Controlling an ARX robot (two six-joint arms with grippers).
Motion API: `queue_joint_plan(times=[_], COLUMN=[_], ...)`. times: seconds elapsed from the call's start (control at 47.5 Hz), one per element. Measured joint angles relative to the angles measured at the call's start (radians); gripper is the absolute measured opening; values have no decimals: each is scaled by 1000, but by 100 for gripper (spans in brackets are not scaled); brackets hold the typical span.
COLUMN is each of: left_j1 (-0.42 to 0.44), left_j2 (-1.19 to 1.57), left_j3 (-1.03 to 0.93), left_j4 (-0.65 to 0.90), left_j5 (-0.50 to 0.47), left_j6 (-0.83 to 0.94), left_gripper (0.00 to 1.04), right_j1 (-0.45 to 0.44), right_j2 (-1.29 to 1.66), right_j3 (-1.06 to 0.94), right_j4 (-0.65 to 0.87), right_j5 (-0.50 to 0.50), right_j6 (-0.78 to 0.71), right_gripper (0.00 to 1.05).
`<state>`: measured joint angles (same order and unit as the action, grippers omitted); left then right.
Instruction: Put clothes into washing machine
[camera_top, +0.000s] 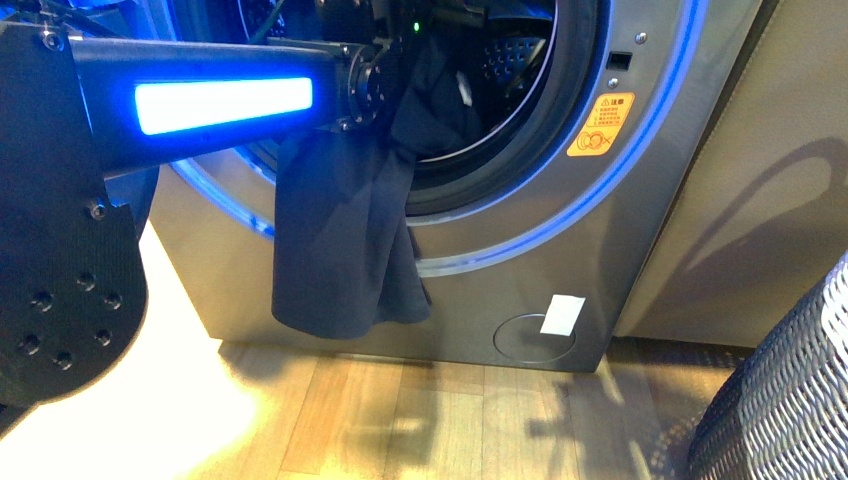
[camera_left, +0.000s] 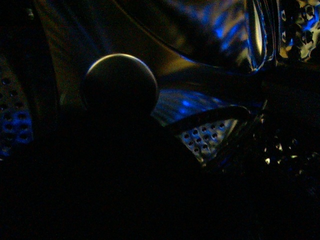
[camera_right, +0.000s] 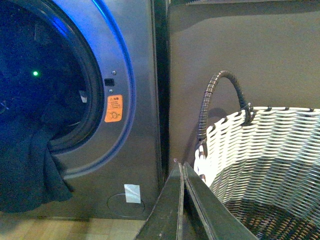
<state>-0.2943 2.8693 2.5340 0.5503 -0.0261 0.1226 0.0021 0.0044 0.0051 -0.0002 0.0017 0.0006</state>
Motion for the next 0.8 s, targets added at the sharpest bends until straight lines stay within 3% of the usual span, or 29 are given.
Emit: queue_joint_plan(times=[0.147, 0.59, 0.8], left_j1=[6, 13, 10], left_j2=[-154, -294, -484], left_j3=[-238, -577, -806], left_j4=[-10, 13, 70], left_j5=[12, 38, 47], left_j6=[-34, -32, 10], left_gripper=[100, 98, 98], right_j1=[0, 0, 0], right_j2=[0, 0, 0], right_j3=[0, 0, 0], right_j4=[0, 0, 0], right_j5=[0, 0, 0], right_j6=[0, 0, 0], right_gripper=[2, 2, 2])
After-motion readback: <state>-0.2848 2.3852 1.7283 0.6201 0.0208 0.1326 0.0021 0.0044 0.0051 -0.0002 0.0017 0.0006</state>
